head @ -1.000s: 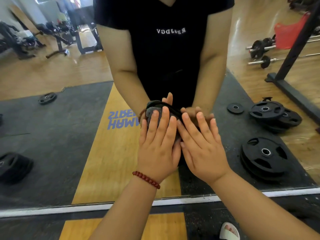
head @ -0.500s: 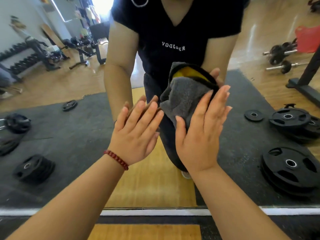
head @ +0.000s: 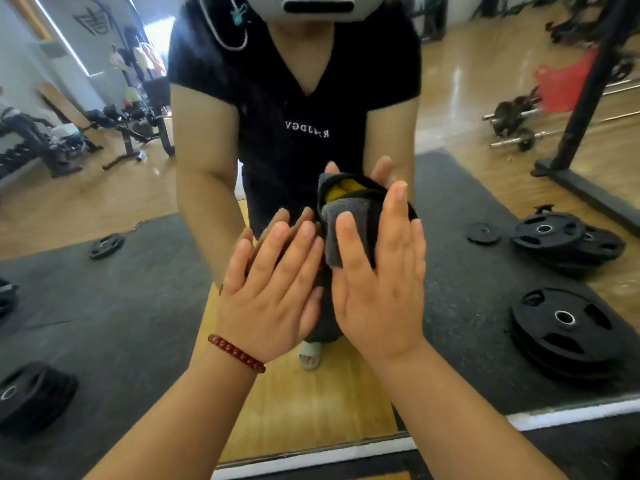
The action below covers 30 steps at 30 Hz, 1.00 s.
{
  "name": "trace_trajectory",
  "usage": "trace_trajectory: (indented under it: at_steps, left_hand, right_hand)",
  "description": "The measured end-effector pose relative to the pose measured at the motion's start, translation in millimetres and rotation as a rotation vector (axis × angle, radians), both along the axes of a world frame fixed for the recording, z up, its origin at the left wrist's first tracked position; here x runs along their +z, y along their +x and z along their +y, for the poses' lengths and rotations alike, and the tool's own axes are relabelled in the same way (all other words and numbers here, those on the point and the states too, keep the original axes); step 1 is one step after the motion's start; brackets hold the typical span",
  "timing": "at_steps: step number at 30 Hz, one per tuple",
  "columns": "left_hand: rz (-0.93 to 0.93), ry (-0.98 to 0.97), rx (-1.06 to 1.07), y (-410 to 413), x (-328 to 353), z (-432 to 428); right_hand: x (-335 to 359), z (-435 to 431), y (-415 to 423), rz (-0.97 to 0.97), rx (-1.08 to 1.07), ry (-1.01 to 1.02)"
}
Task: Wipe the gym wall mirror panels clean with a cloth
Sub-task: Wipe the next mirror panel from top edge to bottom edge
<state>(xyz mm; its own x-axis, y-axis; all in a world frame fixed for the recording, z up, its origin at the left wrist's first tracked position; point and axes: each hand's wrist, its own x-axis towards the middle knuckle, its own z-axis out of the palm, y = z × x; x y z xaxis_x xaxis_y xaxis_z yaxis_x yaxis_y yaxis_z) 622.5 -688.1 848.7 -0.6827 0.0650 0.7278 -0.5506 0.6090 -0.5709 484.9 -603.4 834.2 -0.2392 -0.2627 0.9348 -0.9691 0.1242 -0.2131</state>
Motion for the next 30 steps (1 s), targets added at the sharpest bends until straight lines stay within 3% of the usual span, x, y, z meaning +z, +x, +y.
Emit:
trace_trajectory:
  at_steps: [2,7,12,14,18,24,30]
  left_hand:
    - [-0.008,-0.009,-0.023,3.2,-0.7,-1.7]
    - [-0.163,-0.040,-0.113,10.9,-1.4,-5.4]
    - [-0.179,-0.035,-0.134,9.6,-1.9,-3.8]
    - [-0.155,-0.033,-0.132,8.4,-3.2,-3.4]
    - [-0.078,-0.020,-0.146,4.7,-7.1,-4.4]
    - [-0.012,0.139,-0.087,-21.1,-58.0,22.4]
    - [0.089,0.060,-0.089,-31.2,-76.7,13.9]
  right_hand:
    - [-18.6,-5.5,-7.4,-0.025,-0.059,-0.016]
    - [-66.9,2.6,6.9,-0.357,-0.157,0.013]
    - [-2.3,-9.7,1.3,-0.240,-0.165,-0.061]
    - [-18.2,-8.1,-9.3,-0.221,-0.172,-0.072]
    - [-81.4,9.3,-20.9,-0.447,-0.252,-0.043]
    - [-17.3,1.9,-35.7,-0.085,-0.175,-0.101]
    - [-107.7,13.9,-49.8,-0.558,-0.238,-0.219]
